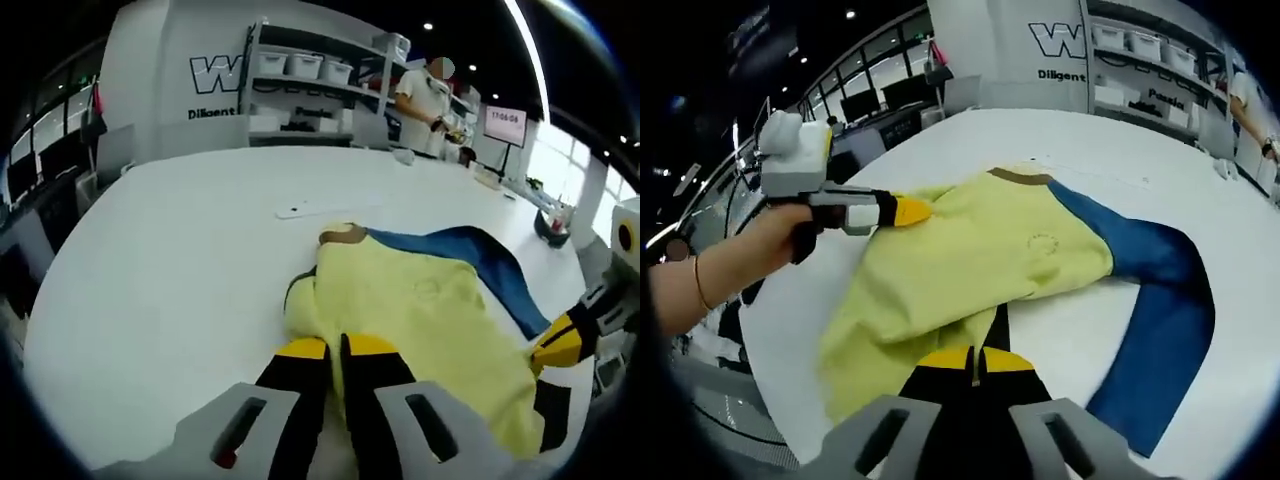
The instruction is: Fold the garment on the visible template until the final outline fits inside the template.
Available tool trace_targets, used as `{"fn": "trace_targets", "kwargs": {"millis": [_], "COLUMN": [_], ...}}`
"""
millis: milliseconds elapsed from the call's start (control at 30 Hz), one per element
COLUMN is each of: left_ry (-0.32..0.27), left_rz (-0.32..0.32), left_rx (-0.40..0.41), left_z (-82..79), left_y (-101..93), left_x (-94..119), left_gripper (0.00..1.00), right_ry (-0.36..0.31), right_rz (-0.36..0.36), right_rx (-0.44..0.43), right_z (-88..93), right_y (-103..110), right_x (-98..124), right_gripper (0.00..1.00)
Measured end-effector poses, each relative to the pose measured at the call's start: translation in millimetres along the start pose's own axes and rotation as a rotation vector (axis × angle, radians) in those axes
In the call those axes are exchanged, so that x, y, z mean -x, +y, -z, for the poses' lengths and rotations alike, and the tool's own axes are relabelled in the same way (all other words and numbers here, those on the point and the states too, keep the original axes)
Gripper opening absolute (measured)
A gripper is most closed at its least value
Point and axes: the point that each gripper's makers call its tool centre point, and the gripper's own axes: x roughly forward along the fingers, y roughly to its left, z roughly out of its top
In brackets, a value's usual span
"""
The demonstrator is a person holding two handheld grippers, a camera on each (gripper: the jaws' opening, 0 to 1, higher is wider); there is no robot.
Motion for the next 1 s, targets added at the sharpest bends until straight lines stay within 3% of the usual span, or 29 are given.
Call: {"fn": "trace_targets", "kwargs": {"millis": [133, 333, 600, 1000], "left_ry": [0.001, -0.004, 0.003, 0.018], "left_rz": [0.000, 0.004, 0.011, 0.008], "left_rx": [-0.008, -0.041, -0.046, -0.048], "left_z": [0.4, -0.8, 1.5, 8.6], "left_y": [0.0, -6.5, -11.4, -11.4], "left_x": [2, 6, 7, 15], "left_gripper": [0.21, 0.26, 0.30, 0.32], "right_ry": [-0.062, -0.099, -0.084, -0.029], "right_rz": [0.001, 0.100, 0.179, 0.333], "right_rx": [-0.035, -0.062, -0.090, -0.194], "right_z": [-18.4, -27.1, -14.7, 26.4], "right_y": [-7, -47, -79, -142], "right_x": [18, 43, 57, 73], "right_gripper": [0.00, 0.00, 0.00, 0.00]}}
